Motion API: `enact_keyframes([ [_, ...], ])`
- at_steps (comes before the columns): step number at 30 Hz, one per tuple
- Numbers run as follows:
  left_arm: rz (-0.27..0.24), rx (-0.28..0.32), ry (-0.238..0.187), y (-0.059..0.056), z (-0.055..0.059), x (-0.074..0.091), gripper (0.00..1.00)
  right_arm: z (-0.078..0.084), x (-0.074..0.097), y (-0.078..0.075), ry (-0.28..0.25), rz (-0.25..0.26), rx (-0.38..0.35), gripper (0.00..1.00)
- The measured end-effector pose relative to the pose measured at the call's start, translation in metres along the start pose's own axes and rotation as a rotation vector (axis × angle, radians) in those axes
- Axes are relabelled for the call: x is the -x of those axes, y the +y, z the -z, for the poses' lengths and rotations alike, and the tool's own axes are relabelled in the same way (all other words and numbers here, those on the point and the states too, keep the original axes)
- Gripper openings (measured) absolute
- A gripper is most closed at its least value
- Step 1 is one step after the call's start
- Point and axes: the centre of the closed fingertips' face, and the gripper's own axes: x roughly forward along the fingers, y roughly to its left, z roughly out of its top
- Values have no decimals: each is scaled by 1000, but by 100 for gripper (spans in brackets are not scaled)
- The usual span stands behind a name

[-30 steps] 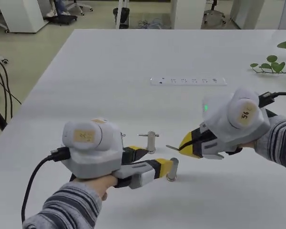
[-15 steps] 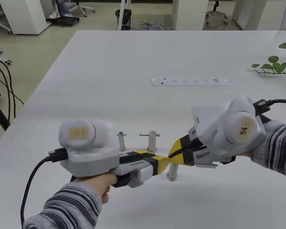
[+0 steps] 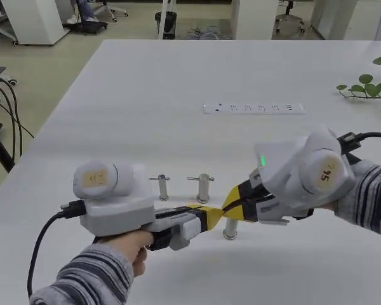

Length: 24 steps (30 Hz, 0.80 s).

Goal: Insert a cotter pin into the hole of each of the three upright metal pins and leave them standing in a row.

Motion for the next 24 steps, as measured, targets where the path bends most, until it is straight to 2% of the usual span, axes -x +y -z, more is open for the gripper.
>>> enact_keyframes([
  [2, 7, 1, 0, -1, 1, 0, 0, 0, 0, 1, -3, -7, -21, 0],
  [4, 20, -38, 0, -3, 1, 1, 0, 0, 1, 1, -13, -11, -40, 0],
  [5, 23, -86, -5, -3, 0, 1, 0, 0, 1, 1, -22, -12, -65, 0],
  [11, 46, -139, -8, -6, -1, 4, 0, -3, 6, 3, -103, -63, -267, 0],
  [15, 53, -176, -13, -5, -3, 9, 0, -1, 10, 2, -134, -75, -327, 1],
  [18, 82, -216, -24, -10, -5, 13, 0, -1, 12, 6, -161, -103, -400, 5],
  [19, 89, -232, -25, -11, -6, 14, 0, -4, 13, 9, -184, -127, -422, 5],
  [24, 132, -307, -33, -20, -6, 18, 0, -7, 18, 12, -240, -161, -522, 9],
])
